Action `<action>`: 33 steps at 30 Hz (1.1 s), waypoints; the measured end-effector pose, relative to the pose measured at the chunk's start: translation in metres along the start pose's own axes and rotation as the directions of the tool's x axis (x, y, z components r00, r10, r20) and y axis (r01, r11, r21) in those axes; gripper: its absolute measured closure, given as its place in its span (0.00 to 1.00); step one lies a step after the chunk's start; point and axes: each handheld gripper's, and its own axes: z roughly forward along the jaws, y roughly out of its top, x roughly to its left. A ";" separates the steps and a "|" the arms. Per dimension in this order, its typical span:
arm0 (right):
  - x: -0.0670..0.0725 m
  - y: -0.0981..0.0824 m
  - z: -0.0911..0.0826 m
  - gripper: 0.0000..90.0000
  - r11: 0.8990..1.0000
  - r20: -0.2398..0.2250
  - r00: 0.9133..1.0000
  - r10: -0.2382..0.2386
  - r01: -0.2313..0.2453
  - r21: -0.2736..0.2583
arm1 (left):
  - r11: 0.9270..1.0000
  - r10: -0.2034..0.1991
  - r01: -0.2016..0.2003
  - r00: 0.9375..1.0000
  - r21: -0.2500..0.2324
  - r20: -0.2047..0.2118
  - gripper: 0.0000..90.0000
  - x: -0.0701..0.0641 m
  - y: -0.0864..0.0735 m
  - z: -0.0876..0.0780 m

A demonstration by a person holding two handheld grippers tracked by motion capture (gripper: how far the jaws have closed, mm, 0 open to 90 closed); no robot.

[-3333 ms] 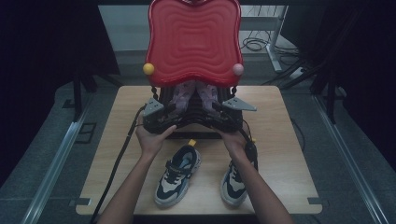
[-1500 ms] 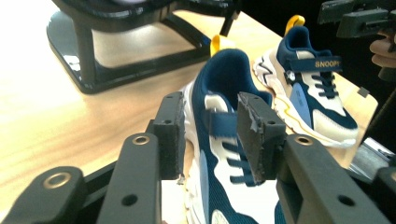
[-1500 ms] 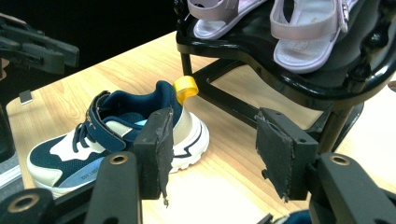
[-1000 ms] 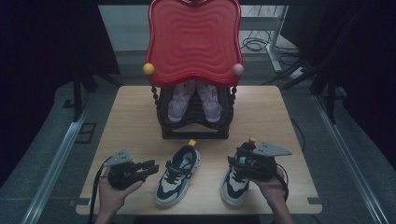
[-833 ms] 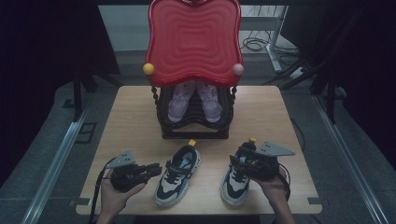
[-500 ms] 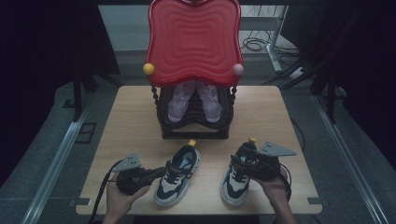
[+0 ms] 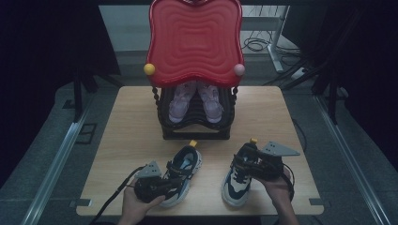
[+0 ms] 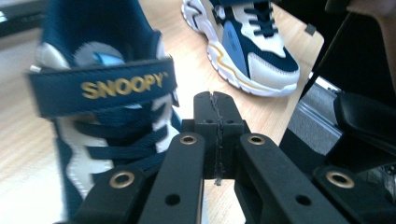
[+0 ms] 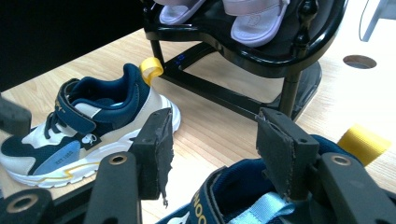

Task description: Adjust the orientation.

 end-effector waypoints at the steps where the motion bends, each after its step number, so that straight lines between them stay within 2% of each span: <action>1: -0.001 0.000 -0.001 0.52 1.000 0.003 1.000 0.004 -0.004 -0.001 | 1.000 -0.001 0.001 1.000 0.008 0.001 1.00 -0.001 0.000 0.002; 10: -0.002 -0.002 0.003 0.51 1.000 0.012 1.000 0.005 -0.005 0.010 | 0.998 0.000 0.000 1.000 0.061 0.000 1.00 -0.003 -0.005 0.018; 17: -0.001 -0.002 0.003 0.51 1.000 0.016 1.000 -0.002 0.002 0.015 | 0.991 0.007 -0.007 1.000 0.134 -0.004 1.00 -0.005 -0.011 0.032; 23: -0.001 -0.002 0.003 0.51 1.000 0.018 1.000 -0.002 0.002 0.014 | 0.988 0.022 -0.021 1.000 0.151 0.000 1.00 -0.009 -0.012 0.037; 33: -0.002 -0.003 0.004 0.51 1.000 0.016 1.000 0.003 -0.003 0.015 | 0.980 0.042 -0.034 0.998 0.197 -0.035 1.00 -0.010 -0.014 0.041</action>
